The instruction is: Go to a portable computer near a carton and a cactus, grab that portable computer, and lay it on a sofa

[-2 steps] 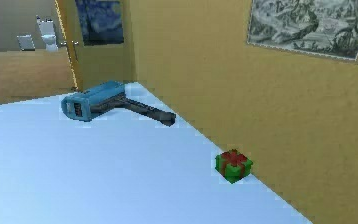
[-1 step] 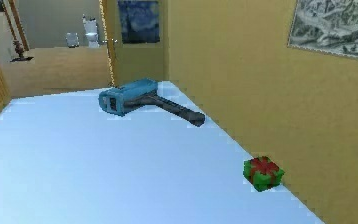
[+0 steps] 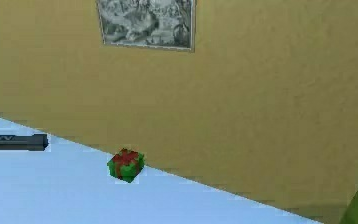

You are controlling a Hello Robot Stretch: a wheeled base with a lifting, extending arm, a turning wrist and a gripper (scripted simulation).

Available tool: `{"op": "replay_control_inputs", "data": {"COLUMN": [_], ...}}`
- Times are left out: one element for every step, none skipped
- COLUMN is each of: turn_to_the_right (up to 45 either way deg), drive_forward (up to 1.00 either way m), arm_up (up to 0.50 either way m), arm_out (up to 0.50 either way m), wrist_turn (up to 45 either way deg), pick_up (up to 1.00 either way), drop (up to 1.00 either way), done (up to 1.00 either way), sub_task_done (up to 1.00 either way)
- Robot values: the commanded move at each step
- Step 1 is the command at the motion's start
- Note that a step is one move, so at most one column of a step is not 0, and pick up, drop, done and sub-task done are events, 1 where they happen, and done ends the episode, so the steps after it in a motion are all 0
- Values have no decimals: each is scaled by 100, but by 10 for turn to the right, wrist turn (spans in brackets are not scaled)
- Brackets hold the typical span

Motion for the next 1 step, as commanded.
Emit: {"op": "replay_control_inputs", "data": {"turn_to_the_right": [450], "drive_forward": [0], "arm_up": [0], "arm_out": [0], "wrist_turn": [0], "pick_up": [0], "drop": [0], "done": [0], "sub_task_done": [0]}}
